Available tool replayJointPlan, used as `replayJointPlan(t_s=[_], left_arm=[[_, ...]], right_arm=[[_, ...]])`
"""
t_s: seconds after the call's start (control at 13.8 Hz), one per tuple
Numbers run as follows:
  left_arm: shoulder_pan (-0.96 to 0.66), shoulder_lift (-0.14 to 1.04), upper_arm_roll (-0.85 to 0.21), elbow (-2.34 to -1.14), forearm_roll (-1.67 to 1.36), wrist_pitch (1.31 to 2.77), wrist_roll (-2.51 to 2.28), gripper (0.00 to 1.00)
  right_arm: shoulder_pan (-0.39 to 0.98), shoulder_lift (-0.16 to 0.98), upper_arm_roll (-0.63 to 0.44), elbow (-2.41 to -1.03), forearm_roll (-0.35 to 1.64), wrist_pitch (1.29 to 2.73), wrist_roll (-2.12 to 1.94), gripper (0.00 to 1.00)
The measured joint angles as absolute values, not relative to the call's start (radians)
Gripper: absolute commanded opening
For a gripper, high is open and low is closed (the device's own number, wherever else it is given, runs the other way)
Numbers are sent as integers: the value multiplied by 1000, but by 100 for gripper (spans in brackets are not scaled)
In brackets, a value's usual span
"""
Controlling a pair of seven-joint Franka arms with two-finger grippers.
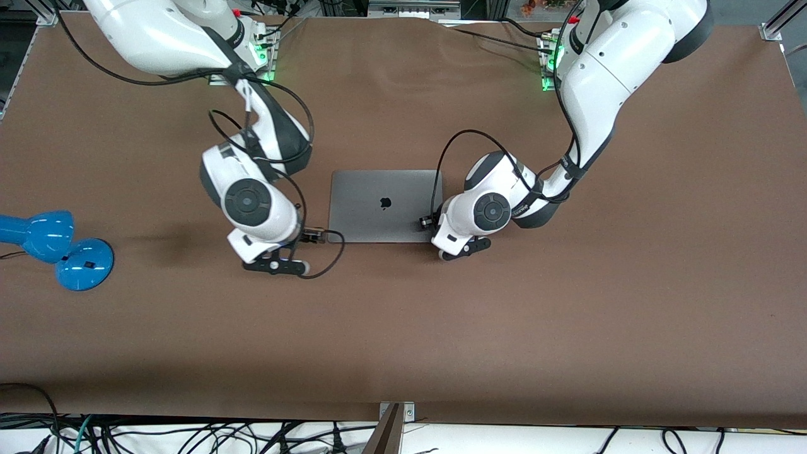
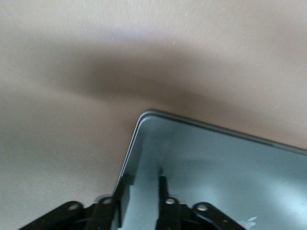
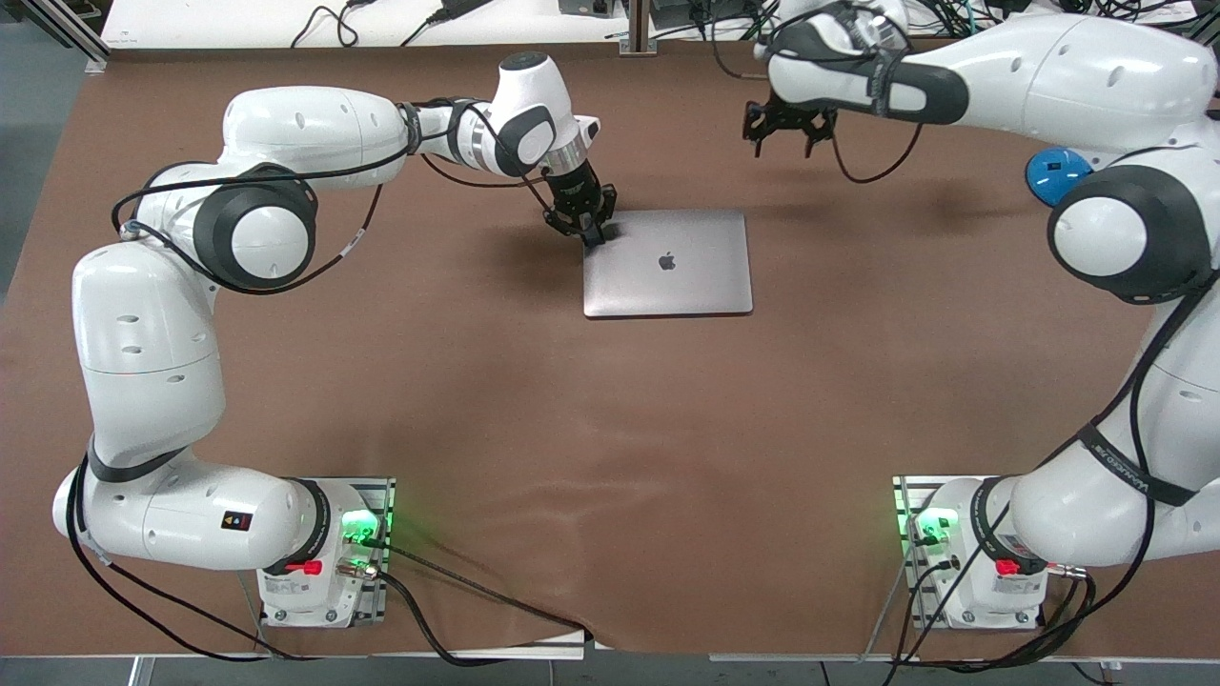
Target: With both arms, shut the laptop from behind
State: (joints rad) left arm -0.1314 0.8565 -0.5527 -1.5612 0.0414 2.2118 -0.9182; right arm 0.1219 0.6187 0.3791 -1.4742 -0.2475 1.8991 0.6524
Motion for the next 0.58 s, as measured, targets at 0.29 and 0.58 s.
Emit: replayJointPlan(t_s=[0.29,0.58], left_arm=[[-113,747,-554,-1531,43,2041,-874,100],[-91,504,-528,-1528,43,1787,-799,100]], right_arm=[[60,542,377,-1474,-250,1788,614,100],[-3,473,360,-1474,-250,1740,468,100]])
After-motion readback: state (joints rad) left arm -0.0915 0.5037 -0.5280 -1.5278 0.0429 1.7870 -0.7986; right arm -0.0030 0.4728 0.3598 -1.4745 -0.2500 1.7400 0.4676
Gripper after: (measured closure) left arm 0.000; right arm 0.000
